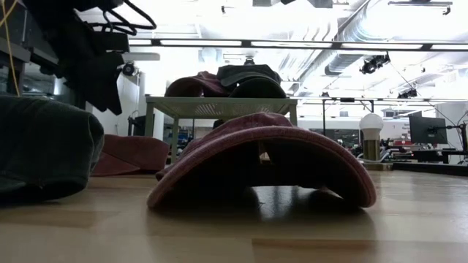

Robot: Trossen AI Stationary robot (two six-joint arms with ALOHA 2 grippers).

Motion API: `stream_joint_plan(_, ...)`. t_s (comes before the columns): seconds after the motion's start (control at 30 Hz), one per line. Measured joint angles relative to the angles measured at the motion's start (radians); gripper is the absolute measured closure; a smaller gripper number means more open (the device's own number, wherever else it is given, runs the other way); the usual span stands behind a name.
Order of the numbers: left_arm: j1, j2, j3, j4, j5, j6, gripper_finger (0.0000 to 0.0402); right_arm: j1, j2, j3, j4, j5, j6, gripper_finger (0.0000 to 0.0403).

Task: Pick & Place hat
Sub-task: Stack the top red cap on the red cap on the shelf

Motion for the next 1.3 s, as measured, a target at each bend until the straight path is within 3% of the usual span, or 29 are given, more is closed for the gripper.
stream_joint_plan(0.3, 0.001, 0.072, -0.048, -0.018, 0.021, -0.063, 0.0076, 0.0, 0.0, 0.0, -0.048, -0.006, 0.048, 0.0247)
stream_joint_plan(0.47, 0.069, 0.083, -0.074, -0.016, 0.053, -0.097, 0.0076, 0.016, 0.0, 0.0, -0.144, 0.017, 0.132, 0.0247)
stream_joint_plan(0.63, 0.118, 0.082, -0.079, 0.056, 0.106, -0.07, 0.0076, 0.063, 0.0, 0.0, -0.201, 0.051, 0.195, 0.0247)
stream_joint_plan(1.07, 0.117, 0.086, -0.141, 0.169, 0.259, -0.023, 0.0076, 0.221, 0.0, 0.0, -0.268, 0.176, 0.342, 0.0247)
stream_joint_plan(1.3, 0.118, 0.086, -0.161, 0.17, 0.267, -0.017, 0.0097, 0.274, 0.0, 0.0, -0.27, 0.241, 0.384, 0.0247)
